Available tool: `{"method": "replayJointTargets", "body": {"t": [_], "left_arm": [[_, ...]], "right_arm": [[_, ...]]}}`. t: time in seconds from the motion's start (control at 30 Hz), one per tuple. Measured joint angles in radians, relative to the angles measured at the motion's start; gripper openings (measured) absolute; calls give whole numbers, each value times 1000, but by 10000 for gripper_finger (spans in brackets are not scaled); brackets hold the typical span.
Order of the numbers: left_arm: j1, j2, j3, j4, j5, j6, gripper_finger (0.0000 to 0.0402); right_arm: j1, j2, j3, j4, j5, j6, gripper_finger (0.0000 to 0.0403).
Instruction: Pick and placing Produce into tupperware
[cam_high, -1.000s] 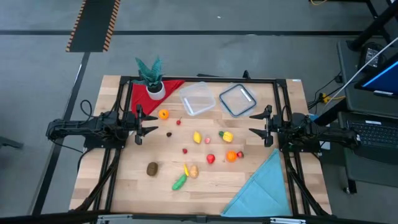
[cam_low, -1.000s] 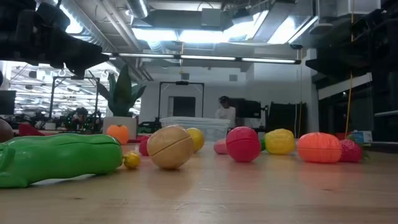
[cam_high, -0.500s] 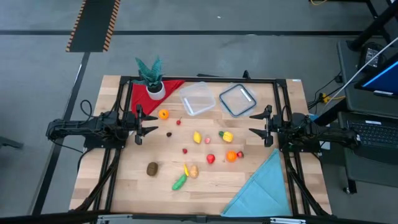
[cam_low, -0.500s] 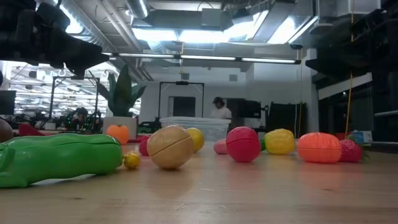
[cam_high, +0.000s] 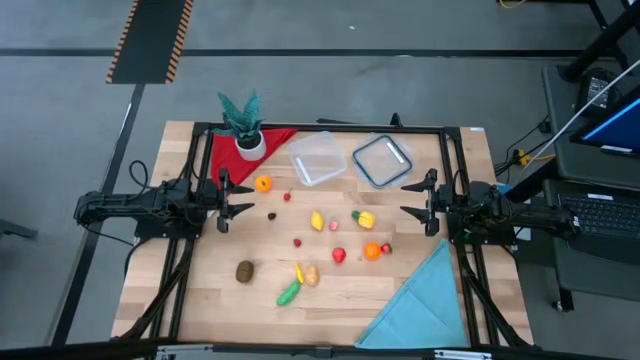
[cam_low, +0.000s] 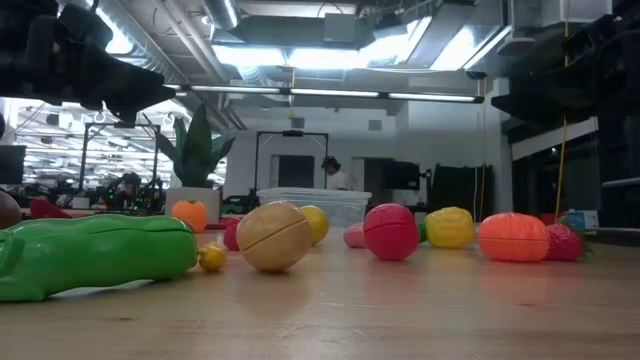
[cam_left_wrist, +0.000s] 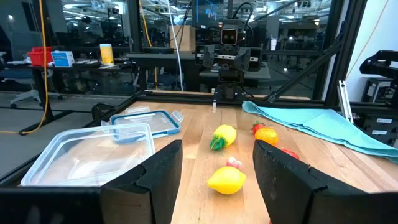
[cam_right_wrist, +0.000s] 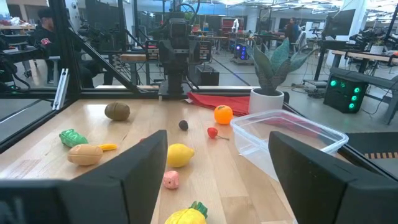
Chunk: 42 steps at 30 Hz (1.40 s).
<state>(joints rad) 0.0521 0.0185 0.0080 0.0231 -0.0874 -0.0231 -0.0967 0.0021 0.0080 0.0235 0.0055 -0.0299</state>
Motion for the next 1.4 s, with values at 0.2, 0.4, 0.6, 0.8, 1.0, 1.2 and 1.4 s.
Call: {"method": "replayJointTargets", "body": {"t": [0.2, 0.4, 0.6, 0.8, 1.0, 1.2, 1.4], "left_arm": [[0, 0, 0, 0, 0, 0, 190], [0, 0, 0, 0, 0, 0, 190], [0, 0, 0, 0, 0, 0, 190], [0, 0, 0, 0, 0, 0, 190], [0, 0, 0, 0, 0, 0, 190], [0, 0, 0, 0, 0, 0, 190], [0, 0, 0, 0, 0, 0, 190]], "right_arm": [[0, 0, 0, 0, 0, 0, 282], [0, 0, 0, 0, 0, 0, 282], [0, 0, 0, 0, 0, 0, 282], [0, 0, 0, 3, 0, 1, 282], [0, 0, 0, 3, 0, 0, 282], [0, 0, 0, 8, 0, 0, 282], [0, 0, 0, 8, 0, 54, 282]]}}
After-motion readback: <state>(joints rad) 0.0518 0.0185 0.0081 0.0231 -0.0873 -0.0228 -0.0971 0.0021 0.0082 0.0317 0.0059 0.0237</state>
